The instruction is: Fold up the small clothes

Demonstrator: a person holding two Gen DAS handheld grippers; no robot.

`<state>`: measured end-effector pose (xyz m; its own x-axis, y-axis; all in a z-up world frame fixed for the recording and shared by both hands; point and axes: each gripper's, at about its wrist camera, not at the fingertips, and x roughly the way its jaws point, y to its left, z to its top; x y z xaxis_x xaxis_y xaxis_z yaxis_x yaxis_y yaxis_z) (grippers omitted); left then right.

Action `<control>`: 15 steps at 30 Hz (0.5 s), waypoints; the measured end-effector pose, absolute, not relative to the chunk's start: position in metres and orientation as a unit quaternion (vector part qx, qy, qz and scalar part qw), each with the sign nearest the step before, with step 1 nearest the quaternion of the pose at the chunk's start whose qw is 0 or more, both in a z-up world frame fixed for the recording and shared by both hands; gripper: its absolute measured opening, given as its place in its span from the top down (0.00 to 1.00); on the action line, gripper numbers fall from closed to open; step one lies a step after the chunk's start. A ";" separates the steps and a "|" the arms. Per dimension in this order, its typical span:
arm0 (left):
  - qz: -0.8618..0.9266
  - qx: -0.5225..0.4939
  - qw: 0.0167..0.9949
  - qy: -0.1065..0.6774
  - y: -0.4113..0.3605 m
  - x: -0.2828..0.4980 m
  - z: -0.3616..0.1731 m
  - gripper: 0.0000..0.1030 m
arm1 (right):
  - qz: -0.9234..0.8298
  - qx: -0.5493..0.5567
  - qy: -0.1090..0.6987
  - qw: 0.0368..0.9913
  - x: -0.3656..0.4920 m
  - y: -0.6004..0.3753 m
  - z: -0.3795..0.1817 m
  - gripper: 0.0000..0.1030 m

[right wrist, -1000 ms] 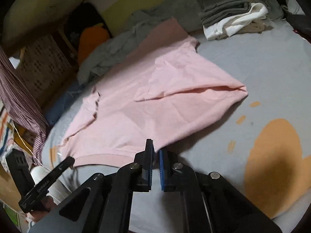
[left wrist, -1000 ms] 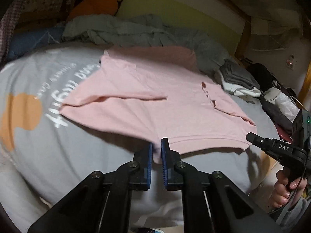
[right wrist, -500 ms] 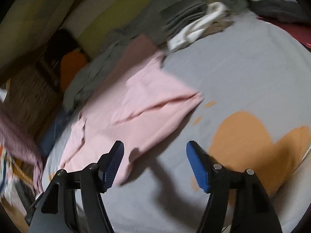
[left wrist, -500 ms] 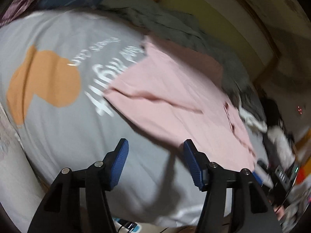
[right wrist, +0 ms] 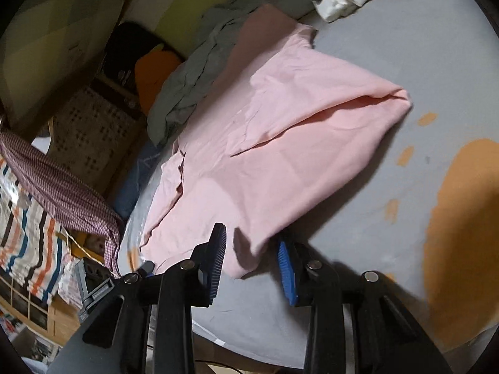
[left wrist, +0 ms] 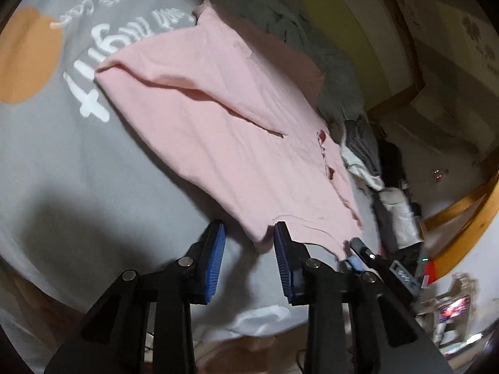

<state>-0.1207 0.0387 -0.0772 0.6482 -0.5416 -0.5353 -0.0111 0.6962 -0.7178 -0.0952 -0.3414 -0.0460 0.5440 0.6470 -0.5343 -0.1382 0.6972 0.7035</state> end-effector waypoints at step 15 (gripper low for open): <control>-0.108 -0.181 0.921 0.327 0.026 -0.032 0.042 0.95 | 0.204 0.156 0.323 0.911 -0.047 -0.297 0.059 0.93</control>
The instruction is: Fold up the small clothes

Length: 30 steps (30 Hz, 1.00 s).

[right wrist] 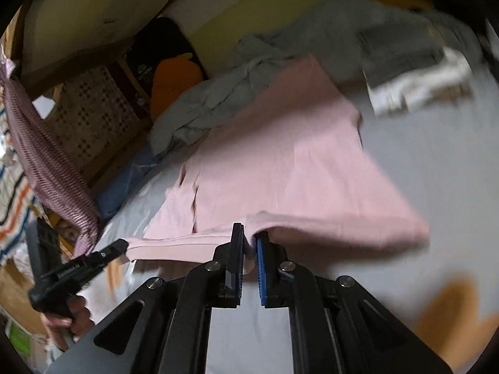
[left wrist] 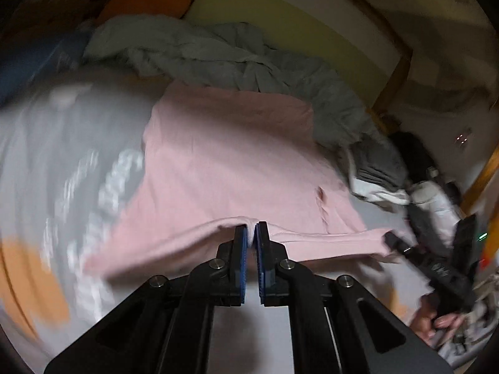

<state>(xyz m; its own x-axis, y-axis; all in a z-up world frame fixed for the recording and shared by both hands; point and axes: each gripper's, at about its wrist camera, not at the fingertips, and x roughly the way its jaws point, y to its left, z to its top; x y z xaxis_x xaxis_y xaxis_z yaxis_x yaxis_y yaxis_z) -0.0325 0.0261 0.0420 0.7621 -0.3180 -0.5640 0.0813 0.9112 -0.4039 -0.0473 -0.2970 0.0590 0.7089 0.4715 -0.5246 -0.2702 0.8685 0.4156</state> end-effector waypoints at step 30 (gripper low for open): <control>-0.034 -0.282 0.882 0.376 0.117 -0.011 -0.035 0.92 | 0.120 0.267 0.397 0.870 0.005 -0.389 -0.007 0.27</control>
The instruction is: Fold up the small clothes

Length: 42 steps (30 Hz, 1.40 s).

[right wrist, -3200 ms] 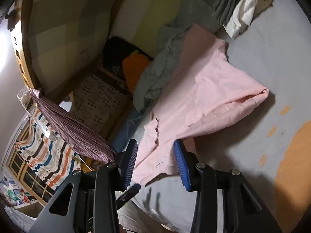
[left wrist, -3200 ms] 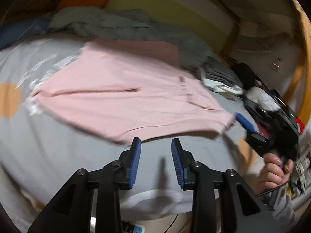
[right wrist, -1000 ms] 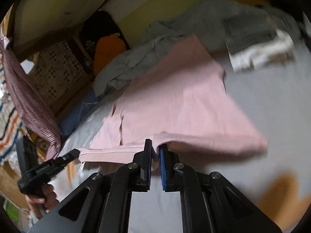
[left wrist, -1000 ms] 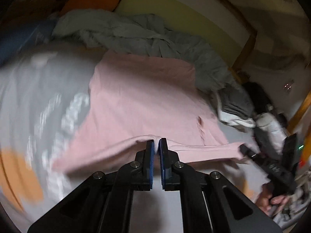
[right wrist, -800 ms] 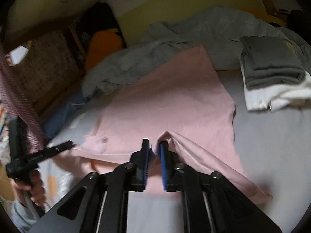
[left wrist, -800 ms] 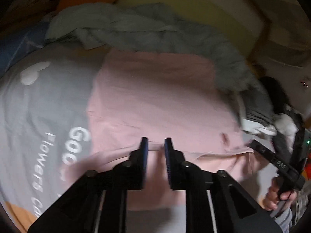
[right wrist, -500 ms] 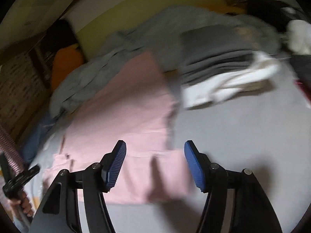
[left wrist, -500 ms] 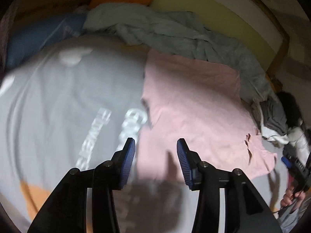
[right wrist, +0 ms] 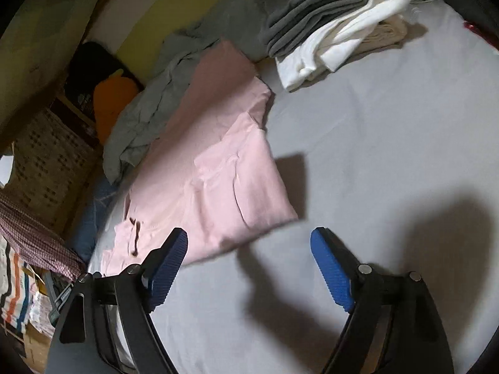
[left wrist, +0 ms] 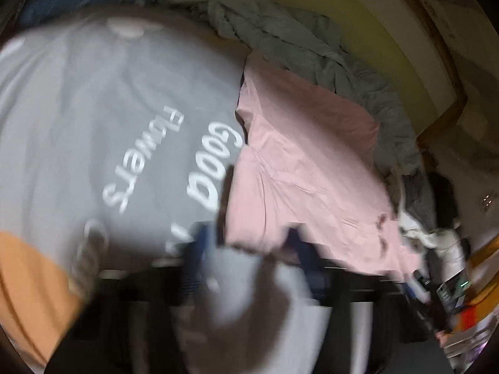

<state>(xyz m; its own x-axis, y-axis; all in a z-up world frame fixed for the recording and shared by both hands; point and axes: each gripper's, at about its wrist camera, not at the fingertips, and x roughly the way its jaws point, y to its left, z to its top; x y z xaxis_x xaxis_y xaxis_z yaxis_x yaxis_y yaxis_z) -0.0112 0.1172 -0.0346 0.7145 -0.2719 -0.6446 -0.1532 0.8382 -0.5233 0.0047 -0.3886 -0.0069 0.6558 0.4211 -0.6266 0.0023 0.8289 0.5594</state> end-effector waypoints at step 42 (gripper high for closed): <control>-0.007 -0.409 0.841 0.353 0.148 0.058 -0.014 0.91 | 0.100 0.326 0.388 0.857 0.064 -0.404 0.027 0.91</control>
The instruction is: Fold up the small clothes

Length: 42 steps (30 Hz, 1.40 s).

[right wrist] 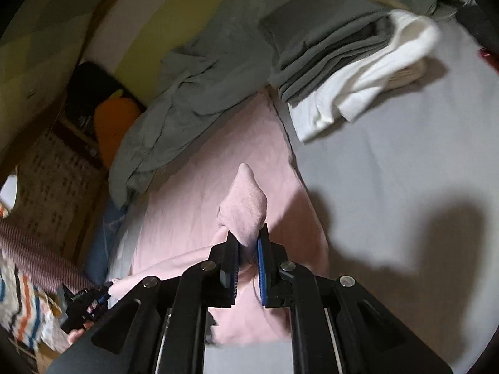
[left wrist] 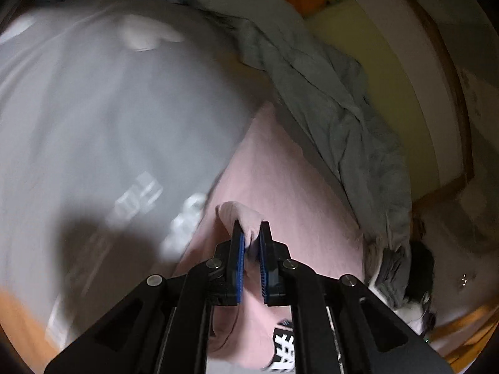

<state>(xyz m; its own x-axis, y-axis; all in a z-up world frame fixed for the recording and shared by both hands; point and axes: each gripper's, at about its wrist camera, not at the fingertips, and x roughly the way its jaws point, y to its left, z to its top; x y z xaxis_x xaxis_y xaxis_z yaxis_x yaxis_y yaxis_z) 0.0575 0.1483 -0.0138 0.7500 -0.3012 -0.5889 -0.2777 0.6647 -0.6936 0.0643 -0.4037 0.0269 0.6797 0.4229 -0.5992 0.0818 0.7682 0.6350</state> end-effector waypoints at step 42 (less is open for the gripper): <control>-0.079 -0.379 0.848 0.362 0.101 -0.108 -0.037 0.95 | 0.158 0.280 0.364 0.874 -0.098 -0.400 0.007 0.91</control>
